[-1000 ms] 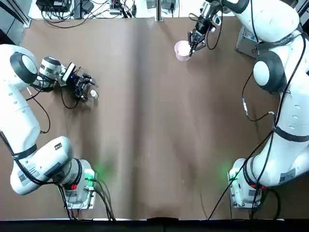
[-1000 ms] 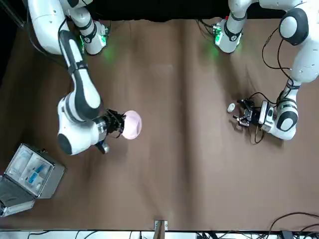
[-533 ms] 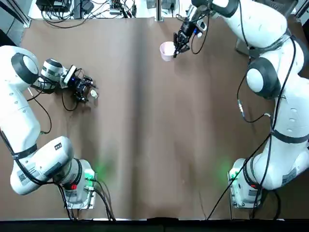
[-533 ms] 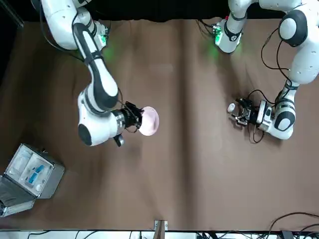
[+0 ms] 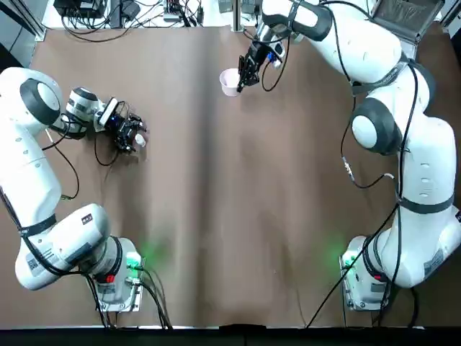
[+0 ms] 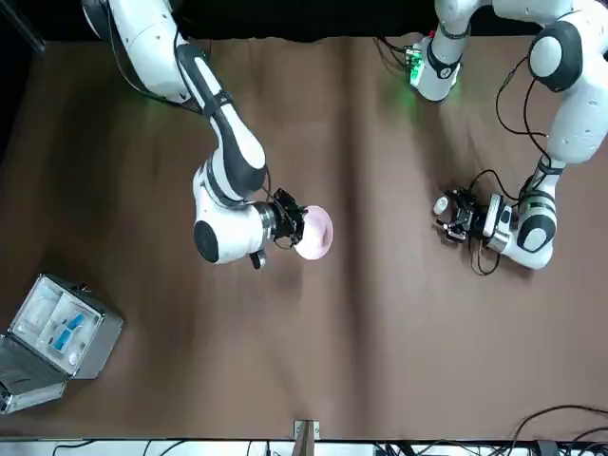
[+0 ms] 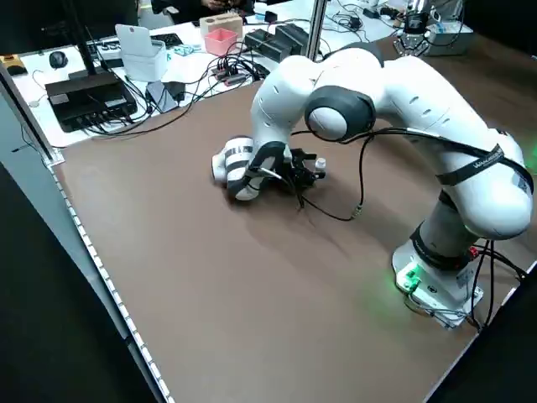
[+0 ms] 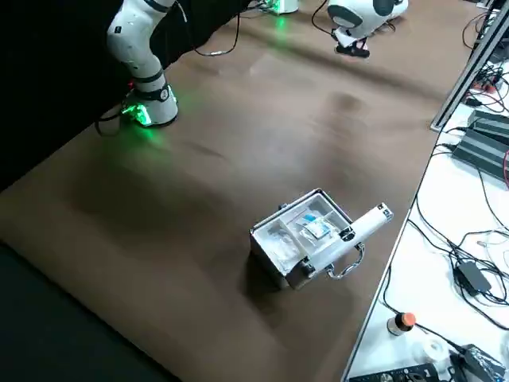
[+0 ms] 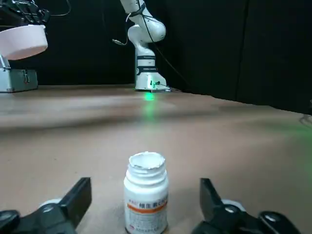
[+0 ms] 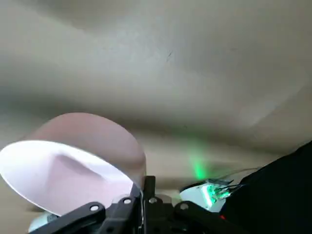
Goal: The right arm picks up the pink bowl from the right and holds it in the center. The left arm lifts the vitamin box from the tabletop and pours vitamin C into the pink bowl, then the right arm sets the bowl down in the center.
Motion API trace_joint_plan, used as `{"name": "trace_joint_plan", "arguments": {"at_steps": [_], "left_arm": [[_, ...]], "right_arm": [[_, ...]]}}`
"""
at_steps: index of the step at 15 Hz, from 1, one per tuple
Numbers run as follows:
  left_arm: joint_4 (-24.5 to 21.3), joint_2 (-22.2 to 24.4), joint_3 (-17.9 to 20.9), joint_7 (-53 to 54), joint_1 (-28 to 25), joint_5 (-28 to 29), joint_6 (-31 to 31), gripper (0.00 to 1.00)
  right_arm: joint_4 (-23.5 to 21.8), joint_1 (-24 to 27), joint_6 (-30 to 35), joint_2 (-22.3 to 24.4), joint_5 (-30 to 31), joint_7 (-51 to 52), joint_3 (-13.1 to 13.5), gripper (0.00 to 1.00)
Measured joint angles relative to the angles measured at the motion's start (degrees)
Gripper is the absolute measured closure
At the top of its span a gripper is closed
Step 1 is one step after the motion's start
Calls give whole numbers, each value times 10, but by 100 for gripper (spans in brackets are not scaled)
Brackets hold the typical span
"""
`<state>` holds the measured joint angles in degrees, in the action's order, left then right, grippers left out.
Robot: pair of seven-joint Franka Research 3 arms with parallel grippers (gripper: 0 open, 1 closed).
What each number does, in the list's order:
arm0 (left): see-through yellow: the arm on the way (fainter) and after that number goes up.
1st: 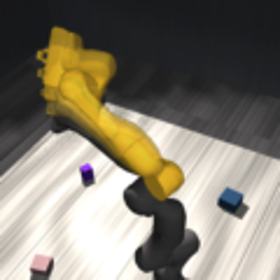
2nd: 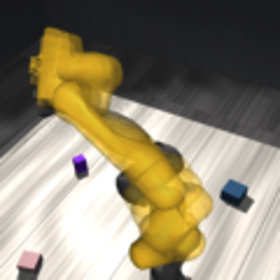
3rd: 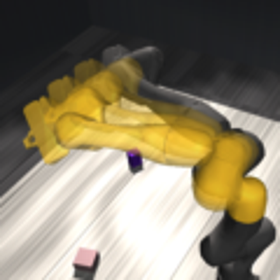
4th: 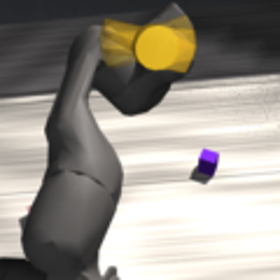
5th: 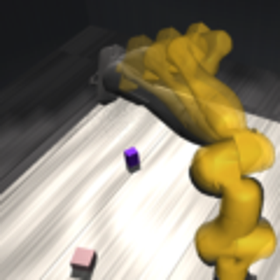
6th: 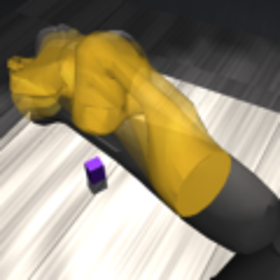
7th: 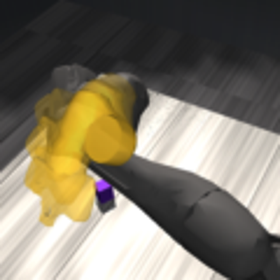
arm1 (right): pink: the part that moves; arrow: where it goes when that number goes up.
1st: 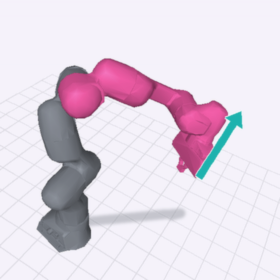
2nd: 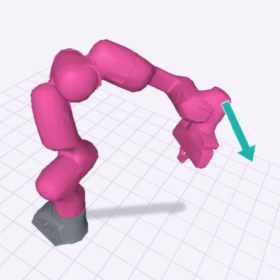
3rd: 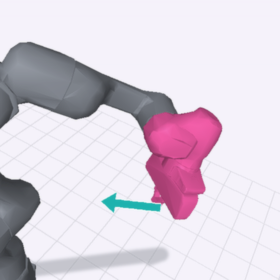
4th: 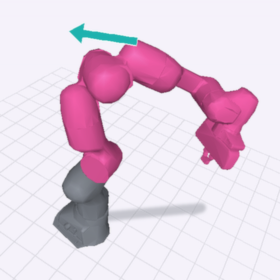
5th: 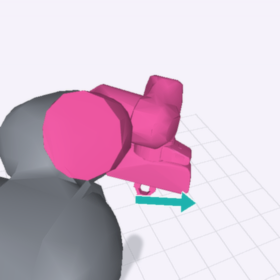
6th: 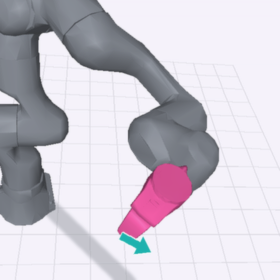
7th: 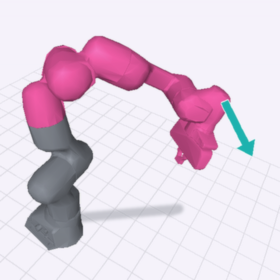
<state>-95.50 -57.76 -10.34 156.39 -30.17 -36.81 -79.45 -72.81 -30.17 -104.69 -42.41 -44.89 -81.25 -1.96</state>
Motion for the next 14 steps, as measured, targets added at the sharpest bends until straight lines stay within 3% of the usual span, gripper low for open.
{"name": "trace_joint_plan", "arguments": {"at_steps": [3,8,14], "left_arm": [[0,0,0,0,1,0,-3,14],[0,0,-1,1,1,0,-9,65],[6,0,-12,-3,0,-23,-27,65]], "right_arm": [[22,1,-4,-19,-29,-39,3,98],[74,1,-6,-52,-46,-109,4,98],[115,-13,-16,-90,-46,-141,3,98]]}}
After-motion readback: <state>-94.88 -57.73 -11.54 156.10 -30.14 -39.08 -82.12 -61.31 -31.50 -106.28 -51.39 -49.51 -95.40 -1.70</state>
